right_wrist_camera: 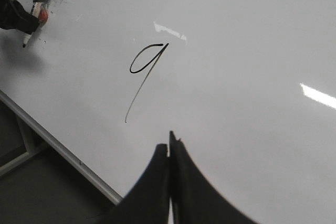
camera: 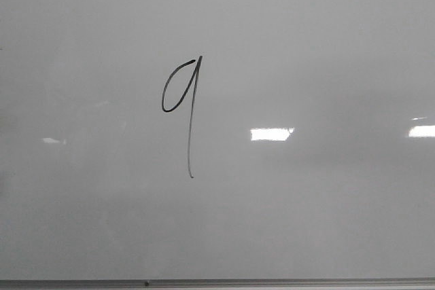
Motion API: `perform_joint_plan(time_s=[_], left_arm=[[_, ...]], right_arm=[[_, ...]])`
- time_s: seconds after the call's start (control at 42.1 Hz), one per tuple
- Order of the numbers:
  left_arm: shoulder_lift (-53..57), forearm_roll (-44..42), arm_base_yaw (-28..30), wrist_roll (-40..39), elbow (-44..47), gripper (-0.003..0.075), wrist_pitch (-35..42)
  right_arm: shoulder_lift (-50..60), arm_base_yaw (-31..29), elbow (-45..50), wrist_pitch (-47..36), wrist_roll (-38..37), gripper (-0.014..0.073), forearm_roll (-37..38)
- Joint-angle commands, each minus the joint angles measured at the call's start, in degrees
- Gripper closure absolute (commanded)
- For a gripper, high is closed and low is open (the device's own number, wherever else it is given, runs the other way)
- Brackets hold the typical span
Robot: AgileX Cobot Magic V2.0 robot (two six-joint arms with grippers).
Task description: Write number 9 on whiteboard
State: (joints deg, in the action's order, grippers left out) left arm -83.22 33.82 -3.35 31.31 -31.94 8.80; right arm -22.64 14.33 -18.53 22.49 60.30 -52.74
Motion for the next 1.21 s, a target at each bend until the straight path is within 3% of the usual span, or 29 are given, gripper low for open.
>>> perform_joint_plan(time_s=[0.0,0.142,0.451,0.641,0.76,0.926,0.997,1.116,1.188], left_arm=[[1.0,0.0,0.1,-0.6,-1.8,0.0610,4.0],[1.5,0.0,0.1,-0.6,-1.8,0.0530,4.0],[1.6,0.0,0.1,-0.6,-1.8,0.0482,4.0],[3.2,0.0,0.1,-0.6,-1.8,0.0330,3.9],[8.0,0.0,0.2,-0.1,-1.8,0.0290,3.3],[20.0,0.0,0.2,1.6,-1.8,0.0297,-0.3],[25.7,-0.2,0.2,1.6,-1.8,0.0335,-3.5],[34.7,-0.4,0.2,1.6,-1.8,0.0468,-9.1],[40.0,-0.7,0.2,1.6,-1.8,0.0593,-12.2]], right_arm=[[-0.1,-0.4,-1.6,-2.7,-0.1,0.0664,-2.0],[-0.1,-0.4,-1.6,-2.7,-0.1,0.0664,-2.0],[-0.1,-0.4,-1.6,-2.7,-0.1,0.0664,-2.0],[-0.1,-0.4,-1.6,-2.7,-0.1,0.0664,-2.0],[-0.1,-0.4,-1.6,-2.8,-0.1,0.0664,-2.0],[-0.1,-0.4,-1.6,-2.8,-0.1,0.0664,-2.1],[-0.1,-0.4,-1.6,-2.8,-0.1,0.0664,-2.1],[-0.1,-0.4,-1.6,-2.6,-0.1,0.0664,-2.1],[-0.1,-0.4,-1.6,-2.6,-0.1,0.0664,-2.1]])
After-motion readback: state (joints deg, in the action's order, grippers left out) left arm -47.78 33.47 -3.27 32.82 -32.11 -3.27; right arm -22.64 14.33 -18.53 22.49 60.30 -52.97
